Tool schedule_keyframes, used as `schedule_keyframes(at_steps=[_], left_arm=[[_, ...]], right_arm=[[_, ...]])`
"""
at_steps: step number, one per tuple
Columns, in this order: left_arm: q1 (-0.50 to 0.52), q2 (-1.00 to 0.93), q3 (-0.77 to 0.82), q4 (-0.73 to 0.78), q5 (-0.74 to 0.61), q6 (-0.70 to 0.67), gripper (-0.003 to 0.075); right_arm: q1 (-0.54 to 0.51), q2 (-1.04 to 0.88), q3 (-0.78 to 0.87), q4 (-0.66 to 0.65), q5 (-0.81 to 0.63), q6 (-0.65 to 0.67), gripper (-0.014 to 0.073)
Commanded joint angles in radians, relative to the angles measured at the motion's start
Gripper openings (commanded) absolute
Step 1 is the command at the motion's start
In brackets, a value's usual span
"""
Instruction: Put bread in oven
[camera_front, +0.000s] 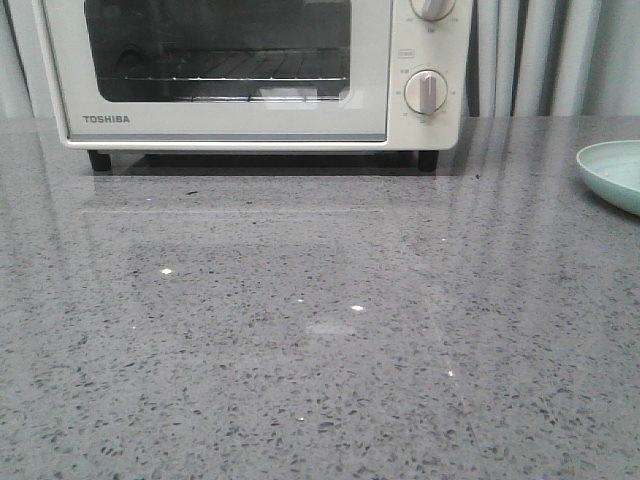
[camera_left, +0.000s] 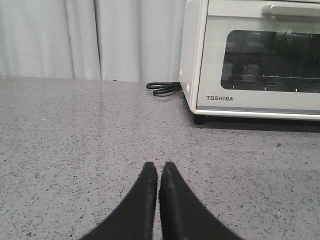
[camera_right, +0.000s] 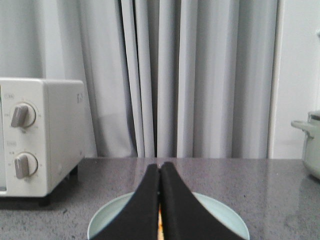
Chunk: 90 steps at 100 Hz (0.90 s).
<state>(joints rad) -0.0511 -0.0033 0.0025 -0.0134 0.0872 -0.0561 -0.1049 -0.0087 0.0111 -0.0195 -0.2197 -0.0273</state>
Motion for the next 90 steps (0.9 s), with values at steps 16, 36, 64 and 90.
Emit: schedule_keyframes(at_steps=[16, 36, 64, 90], left_arm=[[-0.009, -0.025, 0.02, -0.008, -0.155, -0.002, -0.0022], [-0.009, -0.025, 0.02, -0.198, -0.278, -0.051, -0.0022], [-0.009, -0.025, 0.013, -0.334, -0.479, -0.106, -0.0021], [-0.009, 0.008, -0.163, -0.173, -0.287, -0.127, -0.0022]], right_arm=[[-0.007, -0.018, 0.024, 0.011, -0.089, 0.013, -0.0069], [-0.007, -0.018, 0.024, 0.03, -0.06, 0.198, -0.0069], [-0.004, -0.018, -0.026, 0.03, -0.033, 0.355, -0.0069], [0.047, 0.031, -0.239, 0.028, 0.345, 0.353, -0.0069]])
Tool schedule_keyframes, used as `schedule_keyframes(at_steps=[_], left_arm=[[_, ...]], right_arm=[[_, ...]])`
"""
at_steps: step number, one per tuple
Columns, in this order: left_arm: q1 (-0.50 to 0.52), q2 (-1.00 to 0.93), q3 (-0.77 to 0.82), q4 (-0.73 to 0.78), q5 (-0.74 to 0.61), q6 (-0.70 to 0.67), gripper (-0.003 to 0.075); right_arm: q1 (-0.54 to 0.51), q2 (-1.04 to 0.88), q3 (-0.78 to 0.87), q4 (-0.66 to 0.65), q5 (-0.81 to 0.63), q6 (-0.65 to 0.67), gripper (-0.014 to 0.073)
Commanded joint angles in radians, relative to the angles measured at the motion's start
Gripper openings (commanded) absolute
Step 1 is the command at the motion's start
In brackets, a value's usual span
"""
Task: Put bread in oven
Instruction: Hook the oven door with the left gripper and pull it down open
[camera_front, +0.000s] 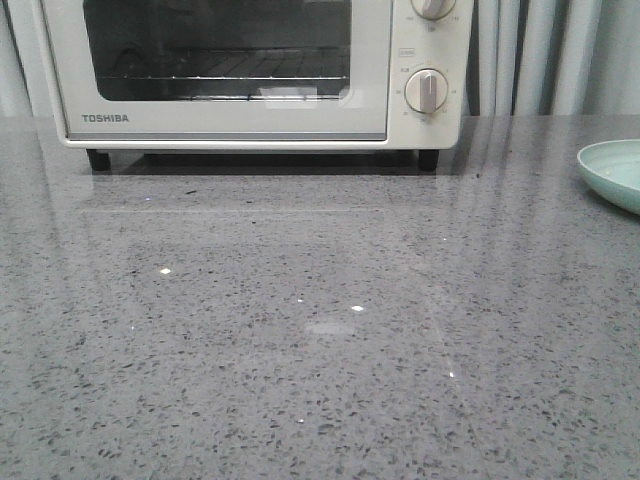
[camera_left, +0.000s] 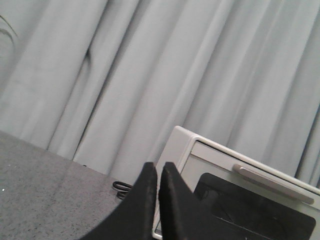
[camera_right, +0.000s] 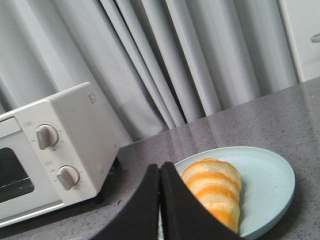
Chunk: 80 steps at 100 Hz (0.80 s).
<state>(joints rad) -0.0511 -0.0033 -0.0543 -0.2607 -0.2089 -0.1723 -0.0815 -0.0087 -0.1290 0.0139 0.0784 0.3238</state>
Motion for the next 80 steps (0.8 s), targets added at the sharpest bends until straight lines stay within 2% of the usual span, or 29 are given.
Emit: schedule_keyframes(at_steps=[1, 25, 37, 59, 80], left_arm=[[-0.009, 0.014, -0.114, 0.079, 0.017, -0.011, -0.0022], [-0.009, 0.209, -0.406, 0.131, 0.279, -0.011, -0.0022], [-0.009, 0.32, -0.519, 0.131, 0.336, -0.005, -0.0022], [-0.016, 0.496, -0.635, 0.131, 0.335, 0.019, -0.0021], [-0.117, 0.626, -0.695, 0.133, 0.244, 0.048, -0.0021]], right_arm=[[0.027, 0.034, -0.104, -0.005, 0.055, 0.002, -0.0069], [0.123, 0.193, -0.281, -0.005, 0.243, -0.086, -0.0069], [0.164, 0.275, -0.361, -0.005, 0.309, -0.086, -0.0069], [0.179, 0.417, -0.501, -0.005, 0.43, -0.086, -0.0069], [0.179, 0.513, -0.604, -0.005, 0.506, -0.086, -0.0067]])
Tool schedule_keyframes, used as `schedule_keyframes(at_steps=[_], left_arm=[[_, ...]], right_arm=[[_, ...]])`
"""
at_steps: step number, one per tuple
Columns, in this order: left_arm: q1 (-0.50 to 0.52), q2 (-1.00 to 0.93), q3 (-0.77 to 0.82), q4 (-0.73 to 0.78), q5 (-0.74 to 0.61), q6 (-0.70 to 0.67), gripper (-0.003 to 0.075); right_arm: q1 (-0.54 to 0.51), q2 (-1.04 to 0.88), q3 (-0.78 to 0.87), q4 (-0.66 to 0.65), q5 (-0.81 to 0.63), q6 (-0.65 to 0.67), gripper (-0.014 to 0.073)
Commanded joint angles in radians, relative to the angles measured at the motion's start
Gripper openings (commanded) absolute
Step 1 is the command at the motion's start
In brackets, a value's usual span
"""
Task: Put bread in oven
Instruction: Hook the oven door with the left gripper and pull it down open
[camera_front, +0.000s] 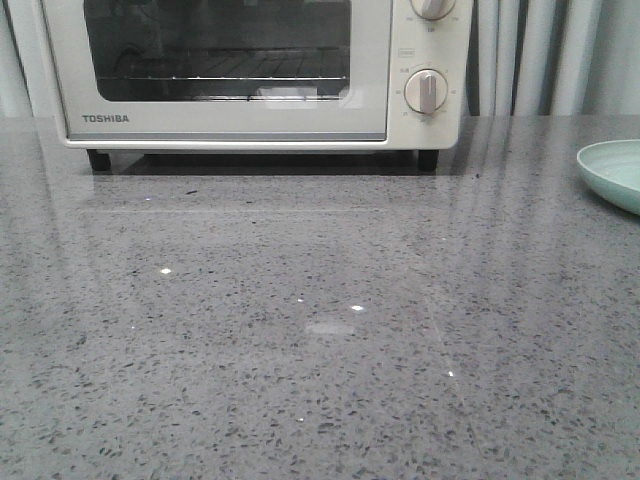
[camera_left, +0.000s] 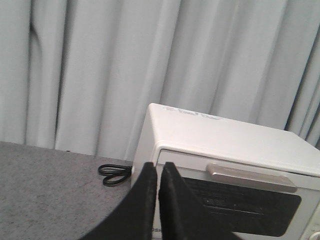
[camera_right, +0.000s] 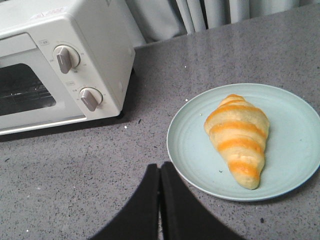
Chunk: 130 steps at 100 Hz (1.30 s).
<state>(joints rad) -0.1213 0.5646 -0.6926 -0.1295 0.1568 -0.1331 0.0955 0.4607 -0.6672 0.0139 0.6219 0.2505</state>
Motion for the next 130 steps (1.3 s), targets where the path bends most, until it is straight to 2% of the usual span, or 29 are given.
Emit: schedule_keyframes(at_steps=[1, 19, 33, 56, 80, 130], left_arm=[[-0.057, 0.064, -0.061, 0.002, -0.128, 0.012, -0.0021], [-0.205, 0.229, -0.143, 0.025, -0.163, 0.057, -0.0021], [-0.275, 0.367, -0.211, 0.03, -0.237, 0.057, -0.0022], [-0.286, 0.583, -0.348, 0.03, -0.249, 0.057, -0.0021], [-0.29, 0.725, -0.459, 0.045, -0.281, 0.057, -0.0021], [-0.319, 0.894, -0.49, 0.045, -0.382, 0.053, -0.0021]], right_arm=[[0.002, 0.05, -0.07, -0.005, -0.033, -0.013, -0.0067], [0.002, 0.094, -0.114, -0.005, -0.002, -0.013, -0.0067], [0.002, 0.096, -0.131, -0.005, 0.003, -0.013, -0.0067], [0.002, 0.096, -0.133, -0.005, 0.003, -0.013, -0.0067], [0.002, 0.096, -0.136, -0.005, -0.003, -0.013, -0.0067], [0.002, 0.096, -0.136, -0.005, -0.034, -0.013, -0.0067]])
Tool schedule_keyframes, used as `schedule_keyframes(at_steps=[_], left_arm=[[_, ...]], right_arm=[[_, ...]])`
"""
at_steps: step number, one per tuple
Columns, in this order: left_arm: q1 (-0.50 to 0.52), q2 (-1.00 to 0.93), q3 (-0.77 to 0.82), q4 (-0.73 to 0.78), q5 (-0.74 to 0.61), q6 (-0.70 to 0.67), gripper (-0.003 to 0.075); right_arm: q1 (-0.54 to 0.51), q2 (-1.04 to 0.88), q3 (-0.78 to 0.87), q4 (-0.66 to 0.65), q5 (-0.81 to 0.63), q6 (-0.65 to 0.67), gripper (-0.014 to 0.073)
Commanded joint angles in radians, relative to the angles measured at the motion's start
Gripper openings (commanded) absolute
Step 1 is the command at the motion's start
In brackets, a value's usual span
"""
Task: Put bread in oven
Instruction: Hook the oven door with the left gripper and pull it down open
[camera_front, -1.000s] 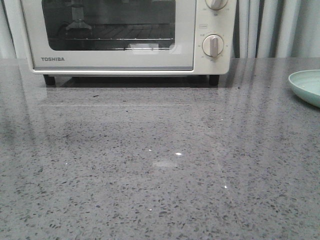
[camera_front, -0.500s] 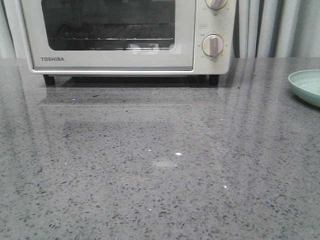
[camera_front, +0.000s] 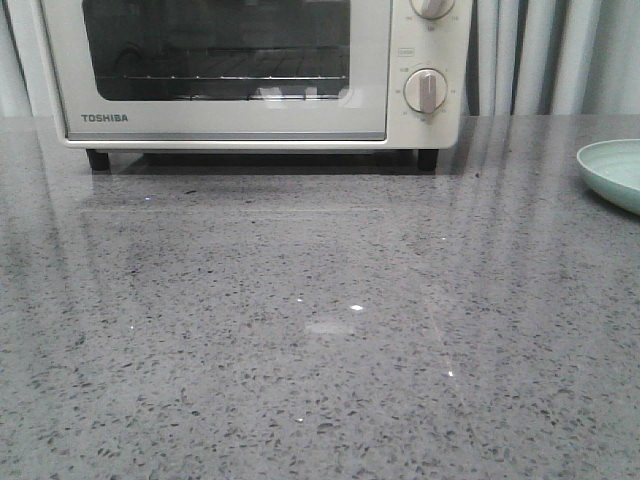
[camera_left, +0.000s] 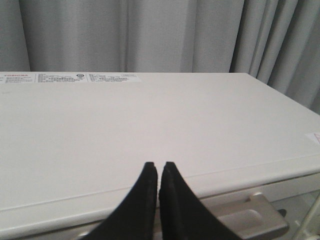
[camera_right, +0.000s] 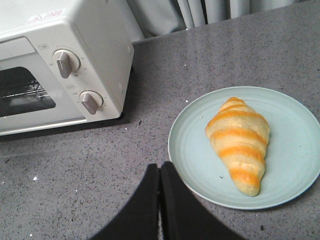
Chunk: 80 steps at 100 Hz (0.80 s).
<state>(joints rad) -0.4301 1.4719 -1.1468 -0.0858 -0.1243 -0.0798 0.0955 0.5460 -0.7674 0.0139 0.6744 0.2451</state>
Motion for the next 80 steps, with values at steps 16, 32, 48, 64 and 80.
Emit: schedule_keyframes(at_steps=[16, 32, 48, 64, 80], left_arm=[[-0.01, 0.008, -0.036, 0.002, -0.098, 0.0, -0.0021], [-0.015, 0.022, -0.034, 0.002, -0.018, 0.0, -0.0021], [-0.044, 0.022, 0.002, -0.002, 0.006, 0.0, -0.0021], [-0.077, 0.022, 0.037, -0.009, 0.006, 0.0, -0.0021], [-0.085, -0.009, 0.129, -0.07, 0.026, 0.0, -0.0021]], right_arm=[[0.002, 0.011, -0.036, -0.005, -0.087, -0.007, -0.0067], [0.002, 0.011, -0.036, -0.005, -0.087, -0.007, -0.0067], [0.002, 0.011, -0.036, -0.005, -0.087, -0.007, -0.0067], [0.002, 0.011, -0.036, -0.005, -0.087, -0.007, -0.0067], [0.002, 0.011, -0.036, -0.005, -0.085, -0.007, -0.0067]])
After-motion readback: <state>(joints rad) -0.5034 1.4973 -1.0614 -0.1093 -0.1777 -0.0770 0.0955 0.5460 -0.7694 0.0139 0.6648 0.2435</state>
